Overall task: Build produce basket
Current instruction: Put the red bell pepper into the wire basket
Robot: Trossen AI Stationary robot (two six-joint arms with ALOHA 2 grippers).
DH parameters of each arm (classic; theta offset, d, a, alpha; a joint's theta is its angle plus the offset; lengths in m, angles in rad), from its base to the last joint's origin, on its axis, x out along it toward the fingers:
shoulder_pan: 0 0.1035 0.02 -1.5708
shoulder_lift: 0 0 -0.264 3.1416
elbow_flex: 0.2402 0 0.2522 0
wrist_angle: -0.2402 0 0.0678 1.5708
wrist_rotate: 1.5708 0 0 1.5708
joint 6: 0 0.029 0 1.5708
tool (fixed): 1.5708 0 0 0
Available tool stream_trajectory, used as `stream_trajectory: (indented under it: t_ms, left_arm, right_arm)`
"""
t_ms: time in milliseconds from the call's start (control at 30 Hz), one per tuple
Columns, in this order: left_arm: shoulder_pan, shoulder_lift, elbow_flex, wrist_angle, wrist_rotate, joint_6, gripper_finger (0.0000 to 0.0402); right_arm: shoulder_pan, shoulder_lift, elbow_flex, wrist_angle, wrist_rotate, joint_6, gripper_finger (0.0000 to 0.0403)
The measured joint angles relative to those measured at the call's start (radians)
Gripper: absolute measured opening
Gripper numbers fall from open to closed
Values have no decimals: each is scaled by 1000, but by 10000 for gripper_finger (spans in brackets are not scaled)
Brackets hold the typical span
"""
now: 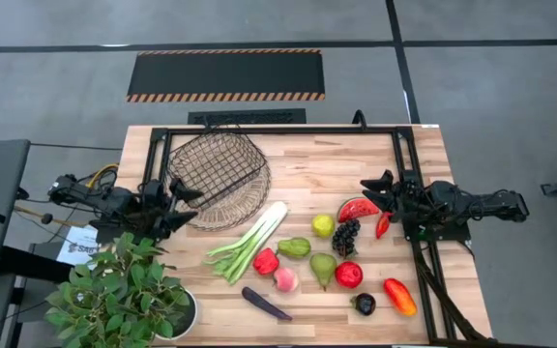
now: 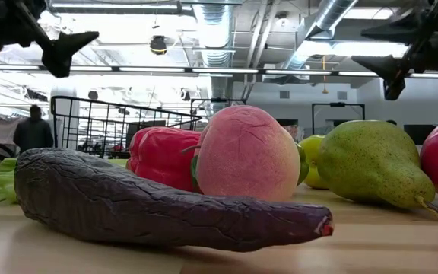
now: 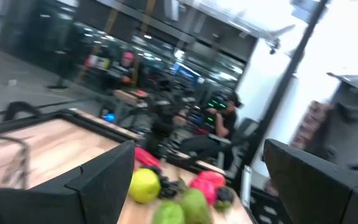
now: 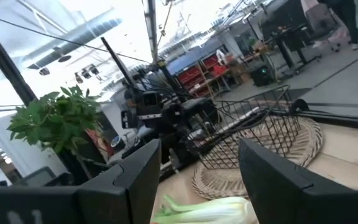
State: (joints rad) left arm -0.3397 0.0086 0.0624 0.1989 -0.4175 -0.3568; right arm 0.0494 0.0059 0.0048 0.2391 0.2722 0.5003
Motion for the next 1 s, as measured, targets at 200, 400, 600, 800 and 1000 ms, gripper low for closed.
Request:
stream_trajectory:
  t_ms: [200,400,600,800,1000]
  left_arm:
    - [0,0,1,0,-170,-7,341]
    - [0,0,1,-28,-205,-94,341]
    - [0,0,1,-35,-197,-89,341]
    - [0,0,2,31,-199,71,341]
    - [0,0,2,144,-208,130,341]
  right_arm:
    - [0,0,0,2,0,22,235]
    - [0,0,0,1,0,23,235]
    - [0,0,0,1,0,-14,235]
    - [2,0,0,1,-1,-114,235]
    - [0,1,11,-3,25,-116,235]
